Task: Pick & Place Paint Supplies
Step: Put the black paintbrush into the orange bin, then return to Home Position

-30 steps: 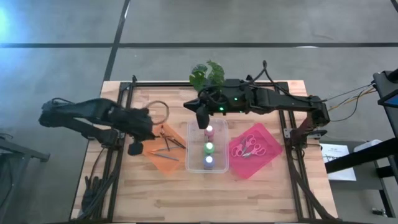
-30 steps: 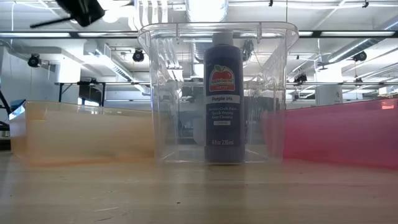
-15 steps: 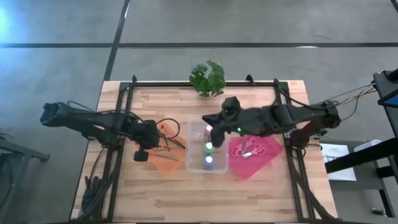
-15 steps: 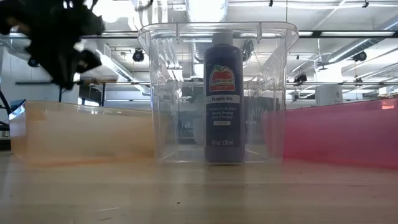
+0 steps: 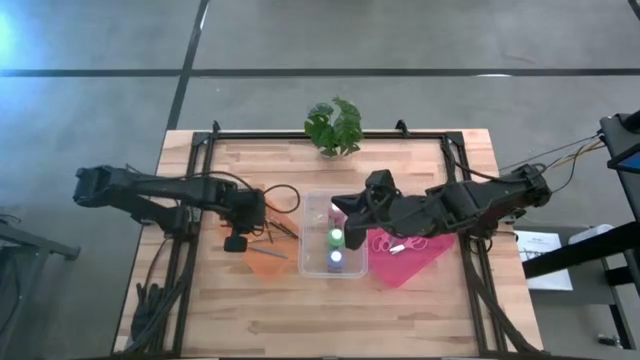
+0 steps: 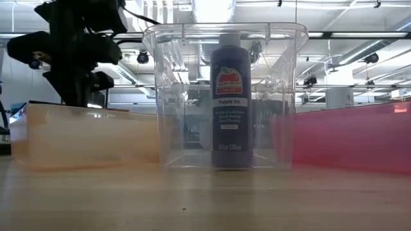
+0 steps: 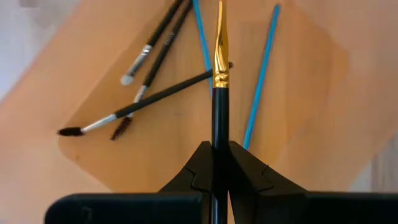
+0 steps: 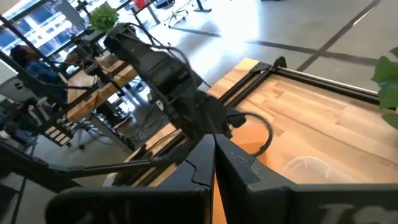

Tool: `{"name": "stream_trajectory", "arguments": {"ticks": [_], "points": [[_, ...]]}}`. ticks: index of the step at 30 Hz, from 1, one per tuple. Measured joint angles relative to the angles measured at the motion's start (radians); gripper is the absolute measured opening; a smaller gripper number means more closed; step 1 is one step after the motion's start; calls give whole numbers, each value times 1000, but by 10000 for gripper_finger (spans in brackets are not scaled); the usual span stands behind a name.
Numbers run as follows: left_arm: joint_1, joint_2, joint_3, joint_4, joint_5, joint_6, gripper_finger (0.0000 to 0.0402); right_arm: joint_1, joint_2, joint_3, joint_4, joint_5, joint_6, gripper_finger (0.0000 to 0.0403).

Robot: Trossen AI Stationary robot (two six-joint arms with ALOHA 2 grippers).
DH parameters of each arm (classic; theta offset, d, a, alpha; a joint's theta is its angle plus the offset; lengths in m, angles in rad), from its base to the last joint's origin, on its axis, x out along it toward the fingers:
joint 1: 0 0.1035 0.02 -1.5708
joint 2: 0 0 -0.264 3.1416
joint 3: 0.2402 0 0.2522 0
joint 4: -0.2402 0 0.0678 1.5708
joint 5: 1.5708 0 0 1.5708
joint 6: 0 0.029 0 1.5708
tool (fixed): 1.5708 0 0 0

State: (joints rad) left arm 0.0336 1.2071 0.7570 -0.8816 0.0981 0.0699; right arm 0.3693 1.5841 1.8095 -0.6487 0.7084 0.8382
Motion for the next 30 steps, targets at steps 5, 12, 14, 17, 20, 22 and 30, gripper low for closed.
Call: {"name": "stream_trajectory", "arguments": {"ticks": [5,12,14,17,20,22,30], "points": [[9,1,0,3,1,32,25,12,0,0,0,18,-1,8],[9,1,-11,28,0,32,84,10,0,0,0,29,-8,8],[10,0,-11,29,-1,32,119,10,0,0,0,29,-9,8],[9,-8,-11,29,-1,29,150,10,0,0,-1,29,-11,8],[9,-37,-11,29,0,28,156,10,0,0,-5,29,-11,8],[10,-76,-11,29,0,12,158,10,0,0,-8,29,-10,8],[9,-363,-65,188,8,-101,128,11,0,0,-9,35,-3,8]]}}
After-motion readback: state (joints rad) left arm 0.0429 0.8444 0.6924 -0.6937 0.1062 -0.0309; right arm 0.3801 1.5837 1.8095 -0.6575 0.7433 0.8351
